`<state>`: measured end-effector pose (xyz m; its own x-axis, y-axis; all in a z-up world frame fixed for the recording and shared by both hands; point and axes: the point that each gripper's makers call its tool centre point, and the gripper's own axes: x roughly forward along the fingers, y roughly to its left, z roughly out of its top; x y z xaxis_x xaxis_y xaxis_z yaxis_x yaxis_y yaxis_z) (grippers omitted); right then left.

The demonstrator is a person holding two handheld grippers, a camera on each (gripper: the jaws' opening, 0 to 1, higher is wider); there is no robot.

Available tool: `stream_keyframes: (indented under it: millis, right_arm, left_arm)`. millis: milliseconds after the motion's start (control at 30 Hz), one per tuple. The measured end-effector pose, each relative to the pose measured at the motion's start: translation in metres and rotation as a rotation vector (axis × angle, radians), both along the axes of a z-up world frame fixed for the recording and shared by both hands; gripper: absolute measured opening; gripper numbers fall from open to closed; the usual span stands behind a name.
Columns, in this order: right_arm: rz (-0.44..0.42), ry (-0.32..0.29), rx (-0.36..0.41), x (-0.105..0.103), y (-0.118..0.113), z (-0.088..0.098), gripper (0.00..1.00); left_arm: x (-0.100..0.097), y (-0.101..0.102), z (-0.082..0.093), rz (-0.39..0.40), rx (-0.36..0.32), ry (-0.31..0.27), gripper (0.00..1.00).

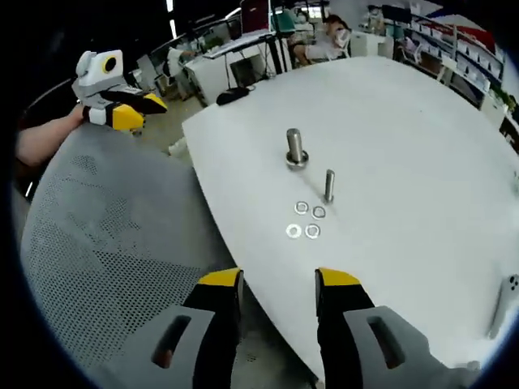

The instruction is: Place the washer onto the threaded stud by aligning its center hole with the stud, sliding it down to the base, and recovering from edge contact or off-axis alignment until the washer reaches the visible bottom stop.

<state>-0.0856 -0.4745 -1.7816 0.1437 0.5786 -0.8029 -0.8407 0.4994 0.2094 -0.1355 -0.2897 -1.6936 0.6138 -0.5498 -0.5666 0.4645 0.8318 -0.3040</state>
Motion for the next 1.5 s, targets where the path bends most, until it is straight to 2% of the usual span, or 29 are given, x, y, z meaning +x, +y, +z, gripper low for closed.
stream_keyframes:
  millis: [100, 167, 433, 600, 700, 800, 867, 900, 967, 1000, 1033, 1067, 1167, 1200, 1267, 1333, 1467, 1500]
  right_arm:
    - [-0.028, 0.015, 0.009, 0.008, 0.008, -0.009, 0.39]
    - [-0.037, 0.039, -0.010, 0.013, 0.010, -0.021, 0.39]
    - [-0.070, 0.009, -0.063, 0.028, 0.003, -0.044, 0.34]
    - [-0.041, -0.006, -0.109, 0.032, 0.003, -0.055, 0.32]
    - [-0.024, -0.043, -0.133, 0.043, 0.004, -0.057, 0.32]
    - [-0.021, -0.028, -0.165, 0.048, 0.005, -0.064, 0.31]
    - [0.008, -0.046, -0.178, 0.050, 0.008, -0.065, 0.30]
    - [0.049, -0.068, -0.201, 0.052, 0.008, -0.067, 0.29]
    - [0.094, -0.062, -0.241, 0.049, 0.005, -0.071, 0.27]
    - [0.084, -0.063, -0.251, 0.048, 0.005, -0.073, 0.27]
    - [0.137, -0.101, -0.235, 0.051, 0.009, -0.071, 0.26]
    - [0.126, -0.086, -0.246, 0.048, 0.008, -0.071, 0.25]
    - [0.176, -0.109, -0.250, 0.047, 0.011, -0.071, 0.26]
    - [0.226, -0.130, -0.251, 0.047, 0.013, -0.071, 0.26]
    - [0.298, -0.135, -0.212, 0.041, 0.022, -0.071, 0.26]
    - [0.407, -0.155, -0.222, 0.037, 0.025, -0.072, 0.24]
    - [0.444, -0.124, -0.268, 0.041, 0.024, -0.072, 0.22]
    - [0.488, -0.129, -0.296, 0.042, 0.023, -0.072, 0.21]
  left_arm:
    - [-0.001, 0.000, 0.000, 0.001, 0.012, -0.005, 0.27]
    - [0.001, 0.002, 0.001, 0.015, 0.001, -0.010, 0.27]
    - [0.000, 0.001, 0.002, 0.015, -0.007, -0.007, 0.28]
    - [0.001, 0.002, 0.002, 0.025, -0.013, -0.008, 0.28]
    - [0.000, 0.001, 0.001, 0.022, -0.011, -0.004, 0.28]
    - [0.001, 0.003, 0.002, 0.037, -0.030, 0.000, 0.28]
    - [0.002, 0.003, 0.002, 0.042, -0.035, -0.002, 0.28]
    - [0.002, 0.002, 0.003, 0.042, -0.035, -0.002, 0.28]
    - [0.001, 0.002, 0.002, 0.039, -0.033, 0.002, 0.28]
    - [0.001, 0.002, 0.002, 0.037, -0.033, 0.002, 0.28]
    - [0.001, 0.002, 0.002, 0.037, -0.033, 0.001, 0.28]
    - [0.001, 0.002, 0.002, 0.038, -0.032, 0.001, 0.28]
    - [0.002, 0.002, 0.002, 0.039, -0.037, -0.001, 0.28]
    - [0.002, 0.002, 0.003, 0.039, -0.040, -0.001, 0.28]
    - [0.002, 0.002, 0.003, 0.038, -0.041, 0.001, 0.28]
    - [0.002, 0.001, 0.002, 0.034, -0.045, 0.003, 0.28]
    - [0.002, 0.001, 0.003, 0.037, -0.051, 0.002, 0.27]
    - [0.003, 0.002, 0.004, 0.040, -0.054, 0.000, 0.27]
